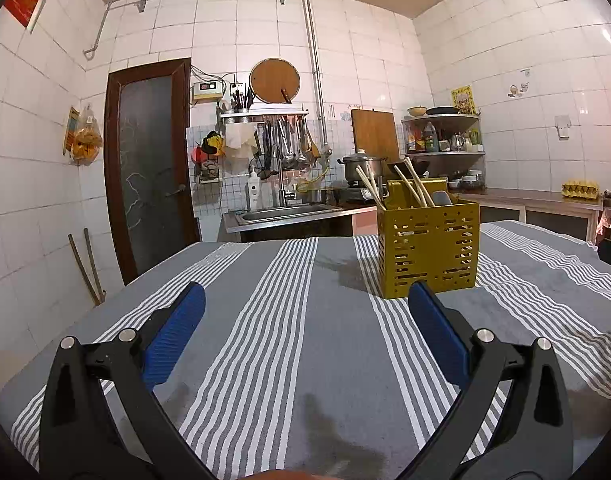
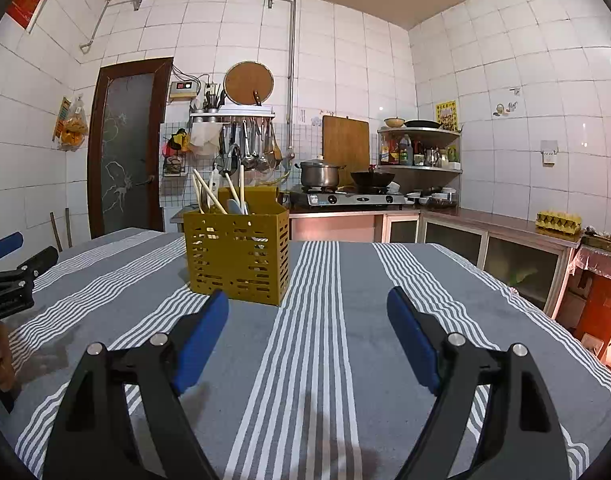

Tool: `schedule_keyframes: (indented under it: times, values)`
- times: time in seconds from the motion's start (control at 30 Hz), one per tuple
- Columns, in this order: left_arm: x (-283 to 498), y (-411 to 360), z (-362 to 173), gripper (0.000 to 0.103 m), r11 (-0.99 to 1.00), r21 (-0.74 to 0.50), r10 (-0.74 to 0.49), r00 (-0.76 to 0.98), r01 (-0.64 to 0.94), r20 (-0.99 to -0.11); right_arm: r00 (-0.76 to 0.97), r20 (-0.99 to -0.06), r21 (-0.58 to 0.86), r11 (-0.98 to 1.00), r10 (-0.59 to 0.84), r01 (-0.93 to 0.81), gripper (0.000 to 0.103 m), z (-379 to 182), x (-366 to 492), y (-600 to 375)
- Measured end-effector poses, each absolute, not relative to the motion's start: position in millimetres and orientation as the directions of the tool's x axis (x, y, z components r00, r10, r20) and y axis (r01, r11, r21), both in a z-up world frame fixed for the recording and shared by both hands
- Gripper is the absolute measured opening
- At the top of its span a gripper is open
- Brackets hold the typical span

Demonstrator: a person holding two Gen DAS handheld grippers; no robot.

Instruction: Organize utensils

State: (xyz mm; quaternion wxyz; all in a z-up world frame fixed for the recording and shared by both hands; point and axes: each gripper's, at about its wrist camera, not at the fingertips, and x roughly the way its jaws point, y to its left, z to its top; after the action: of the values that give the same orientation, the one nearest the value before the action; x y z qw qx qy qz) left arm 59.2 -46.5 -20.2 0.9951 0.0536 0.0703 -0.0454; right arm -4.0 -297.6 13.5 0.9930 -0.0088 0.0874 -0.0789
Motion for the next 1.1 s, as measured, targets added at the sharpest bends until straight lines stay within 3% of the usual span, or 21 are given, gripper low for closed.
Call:
schedule_keyframes:
  times: [1.1]
  values:
    - [59.4, -44.3, -22.1, 0.098, 0.989, 0.098, -0.097, 0.985, 0.112, -0.144, 0.966, -0.200, 0.003, 0.986, -0.165, 0.169, 0.084, 11.6, -0.6, -303.5]
